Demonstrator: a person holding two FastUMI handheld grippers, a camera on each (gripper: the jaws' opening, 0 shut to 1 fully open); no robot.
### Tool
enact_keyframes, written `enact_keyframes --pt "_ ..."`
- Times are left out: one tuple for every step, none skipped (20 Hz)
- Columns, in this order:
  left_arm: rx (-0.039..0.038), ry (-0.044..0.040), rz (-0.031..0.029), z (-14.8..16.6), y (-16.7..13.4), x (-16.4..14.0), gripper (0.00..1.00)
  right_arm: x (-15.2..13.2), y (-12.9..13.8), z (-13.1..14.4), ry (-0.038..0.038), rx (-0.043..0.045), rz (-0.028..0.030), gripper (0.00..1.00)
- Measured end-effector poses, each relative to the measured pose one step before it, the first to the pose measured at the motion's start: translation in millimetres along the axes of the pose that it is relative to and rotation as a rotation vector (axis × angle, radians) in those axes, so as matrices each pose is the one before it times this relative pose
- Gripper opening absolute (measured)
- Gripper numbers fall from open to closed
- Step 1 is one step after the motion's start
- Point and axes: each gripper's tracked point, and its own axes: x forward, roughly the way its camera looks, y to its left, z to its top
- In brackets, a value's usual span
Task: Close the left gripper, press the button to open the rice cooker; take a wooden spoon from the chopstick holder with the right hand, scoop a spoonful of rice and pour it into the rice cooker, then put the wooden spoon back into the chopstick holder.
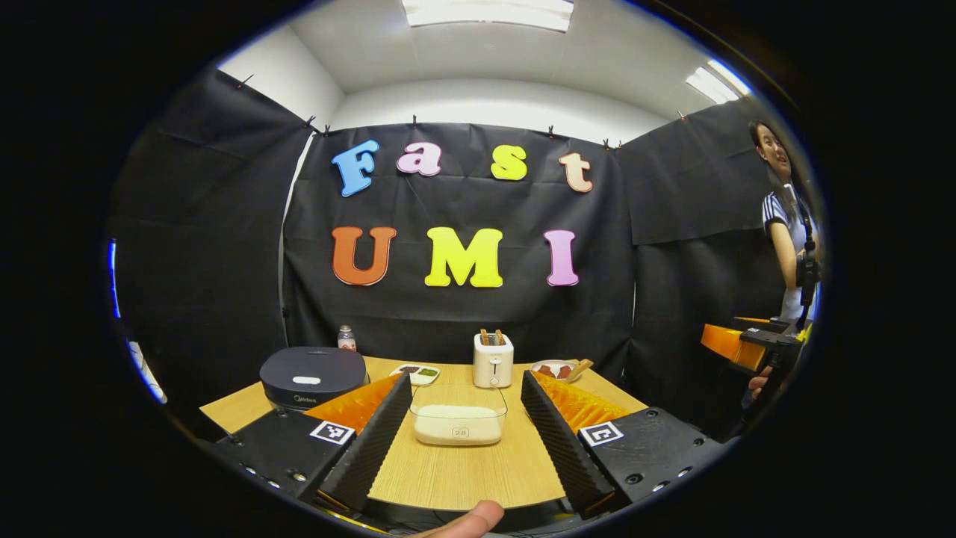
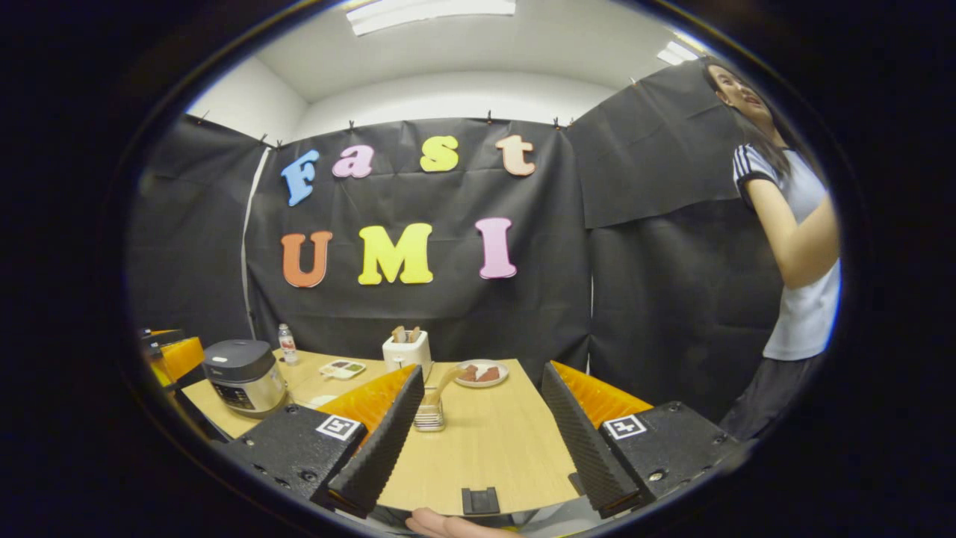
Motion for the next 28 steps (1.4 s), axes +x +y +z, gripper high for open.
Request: enact_keyframes --pt "-0.00277 -0.00019 0.00405 -1.01 0.88 -0.40 0.94 1.98 2.89 -2.92 0.00308 -0.00113 0.00770 0.99" --pt "-0.00218 -0.00054 0.00362 -2.14 0.24 0.97 0.94 2.60 3.13 -2.84 0.00163 -0.00015 0.00884 1.00" --pt "0.00001 0.00110 0.00199 -3.07 0.75 2.27 0.94 2.77 2.74 -3.59 0.00143 0.00021 0.00862 1.00" --pt "0.00064 -0.00060 0.00457 -2.58 1.39 2.86 0.94 4.47 2.54 -3.87 0.00309 -0.00278 0.00744 1.00" --pt "0.00290 0.00433 0.00243 -2.78 1.98 1.73 0.94 5.16 1.37 -6.61 0.00662 -0.00488 0.00465 1.00" --pt "0.00231 -0.00161 0.00501 -2.95 2.18 2.72 0.94 5.22 2.40 -3.63 0.00053 -0.00267 0.00583 0.99" --pt "0.00099 0.00140 0.00854 -2.67 3.22 3.06 0.94 6.10 3.02 -3.21 0.00110 -0.00313 0.00685 1.00" --pt "-0.00026 0.00259 0.02075 -4.66 5.68 3.87 0.94 5.89 2.39 -5.49 0.00732 -0.00324 0.00578 1.00" --pt "-0.00271 0.00070 0.01887 -3.13 6.95 3.78 0.94 5.82 3.07 -5.99 0.00696 -0.00163 0.00790 1.00" --pt "-0.00213 -0.00539 0.01168 -1.12 5.75 6.21 0.94 5.91 4.10 -3.19 0.00306 0.00006 0.01183 1.00" --pt "0.00159 0.00370 0.00793 -2.90 5.69 5.41 0.94 5.97 3.45 -4.33 0.00478 0.00257 0.00872 1.00" --pt "0.00389 0.01983 0.00287 -6.08 6.05 8.00 0.94 5.26 1.18 -2.85 0.00299 0.00773 0.00436 1.00" --pt "0.00350 0.02515 0.00789 -7.32 8.56 8.55 0.86 3.94 0.72 -2.42 0.00051 0.00764 0.00713 1.00" --pt "0.00221 0.02617 0.01098 -5.78 10.21 8.85 0.80 3.98 0.94 -1.29 -0.00123 0.00708 0.00460 1.00" --pt "0.00083 0.02469 0.00736 -5.13 10.36 8.85 0.80 3.98 -1.54 -1.90 -0.00090 0.00688 -0.00074 1.00" --pt "-0.00057 0.02092 0.01382 -3.08 8.34 7.83 0.62 2.82 -1.83 -0.92 -0.00344 0.00656 0.00057 1.00" --pt "0.00917 0.01690 0.01667 -1.56 10.13 10.57 0.33 2.20 -1.26 0.15 -0.00643 0.00556 -0.00033 1.00" --pt "0.00948 0.02188 0.01346 -2.34 9.84 10.16 0.41 2.69 -3.03 0.78 -0.00388 0.00451 -0.00284 1.00" --pt "0.00455 0.01430 0.01645 -1.54 9.85 8.12 0.17 2.96 -3.44 -1.52 0.00071 0.00282 -0.00365 1.00" --pt "0.00069 0.01624 0.02805 -0.82 12.27 7.77 0.27 3.57 -2.86 -1.12 0.00152 0.00307 -0.00348 1.00" --pt "0.00130 0.02126 0.01918 -3.85 10.35 8.57 0.27 2.41 -2.27 -1.01 0.00144 0.00208 -0.00169 1.00" --pt "0.00350 0.02239 0.01303 -2.03 8.99 7.48 0.39 2.20 -3.21 -1.20 0.00115 0.00046 -0.00129 1.00" --pt "-0.00333 0.02157 0.02314 -2.22 12.17 9.81 0.27 1.97 -3.07 -1.91 0.00082 0.00093 -0.00212 1.00" --pt "-0.00440 0.02128 0.01985 -0.54 11.46 9.51 0.27 2.67 -3.10 -2.47 0.00384 0.00129 -0.00231 1.00" --pt "-0.00356 0.02279 0.01487 -1.74 7.27 11.05 0.27 2.26 -2.36 -5.00 0.00815 0.00202 -0.00038 1.00" --pt "0.00760 0.02346 0.00294 -1.59 7.73 10.74 0.27 2.61 -2.07 -3.65 0.00910 0.00165 0.00282 1.00" --pt "-0.03548 0.02135 0.02710 2.34 9.48 -3.64 0.13 2.09 -0.85 -2.88 0.00602 0.00258 0.00170 0.99" --pt "-0.00092 0.03536 -0.00352 -6.68 2.67 18.26 0.00 2.37 -1.98 -1.26 0.00385 0.00194 0.00015 1.00"
